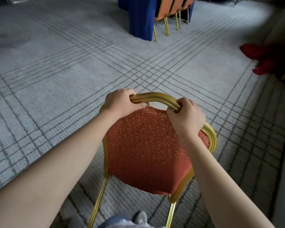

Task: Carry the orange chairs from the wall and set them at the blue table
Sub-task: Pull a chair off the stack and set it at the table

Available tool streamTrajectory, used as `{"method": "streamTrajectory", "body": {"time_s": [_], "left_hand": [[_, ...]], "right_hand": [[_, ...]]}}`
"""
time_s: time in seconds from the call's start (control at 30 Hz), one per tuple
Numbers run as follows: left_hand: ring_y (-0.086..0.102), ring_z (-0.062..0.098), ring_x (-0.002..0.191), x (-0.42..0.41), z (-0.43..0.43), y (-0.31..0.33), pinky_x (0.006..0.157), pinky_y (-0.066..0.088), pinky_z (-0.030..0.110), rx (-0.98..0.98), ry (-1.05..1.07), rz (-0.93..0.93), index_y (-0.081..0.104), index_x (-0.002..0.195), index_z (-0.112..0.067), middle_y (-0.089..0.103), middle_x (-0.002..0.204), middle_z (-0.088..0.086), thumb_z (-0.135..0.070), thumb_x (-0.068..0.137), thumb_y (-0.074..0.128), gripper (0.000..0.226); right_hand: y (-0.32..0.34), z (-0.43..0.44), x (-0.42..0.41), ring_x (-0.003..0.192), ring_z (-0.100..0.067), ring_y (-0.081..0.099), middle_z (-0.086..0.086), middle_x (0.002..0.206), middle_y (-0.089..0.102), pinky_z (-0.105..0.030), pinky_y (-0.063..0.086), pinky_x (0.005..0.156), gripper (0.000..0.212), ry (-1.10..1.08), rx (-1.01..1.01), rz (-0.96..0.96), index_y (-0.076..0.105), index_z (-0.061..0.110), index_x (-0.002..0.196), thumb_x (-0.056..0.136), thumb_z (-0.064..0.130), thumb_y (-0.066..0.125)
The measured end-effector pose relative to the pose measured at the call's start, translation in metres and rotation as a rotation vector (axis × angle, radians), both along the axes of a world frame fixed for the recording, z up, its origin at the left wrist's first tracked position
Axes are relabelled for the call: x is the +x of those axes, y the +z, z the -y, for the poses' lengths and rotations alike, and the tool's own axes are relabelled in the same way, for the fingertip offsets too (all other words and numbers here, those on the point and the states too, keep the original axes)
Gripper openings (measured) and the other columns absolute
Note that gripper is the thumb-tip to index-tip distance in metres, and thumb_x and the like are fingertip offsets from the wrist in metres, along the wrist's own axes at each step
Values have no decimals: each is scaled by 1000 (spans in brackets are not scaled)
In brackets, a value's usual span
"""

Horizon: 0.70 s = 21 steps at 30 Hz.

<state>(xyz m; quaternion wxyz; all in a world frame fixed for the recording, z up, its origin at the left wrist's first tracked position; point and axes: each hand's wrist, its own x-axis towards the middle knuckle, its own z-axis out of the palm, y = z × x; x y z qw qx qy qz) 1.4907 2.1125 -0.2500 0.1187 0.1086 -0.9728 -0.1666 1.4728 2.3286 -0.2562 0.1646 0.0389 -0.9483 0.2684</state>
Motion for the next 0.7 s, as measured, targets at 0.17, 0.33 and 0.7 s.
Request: {"method": "streamTrajectory", "body": {"time_s": [0.17,0.33,0.7], "left_hand": [[55,13,63,2,1,6,57,38,27,-128,-112,21,52,67,-21,56,62,-9,-76,68,56,56],[49,14,57,3,3,-7,46,21,21,-96,-180,-141,48,63,-20,49,57,-8,-68,67,52,48],[48,7,45,-93,45,-15,43,31,19,-61,-224,-210,49,52,-22,50,47,-9,-71,62,63,52]], "right_hand": [[11,-8,-2,63,-21,56,3,63,58,-24,31,50,28,39,92,188,59,16,67,66,45,62],[8,-2,1,62,-18,50,5,67,53,-22,27,47,23,75,178,89,57,19,67,73,41,60],[7,34,-94,57,-18,50,5,60,51,-23,31,48,20,72,235,52,54,20,61,72,35,61]]}}
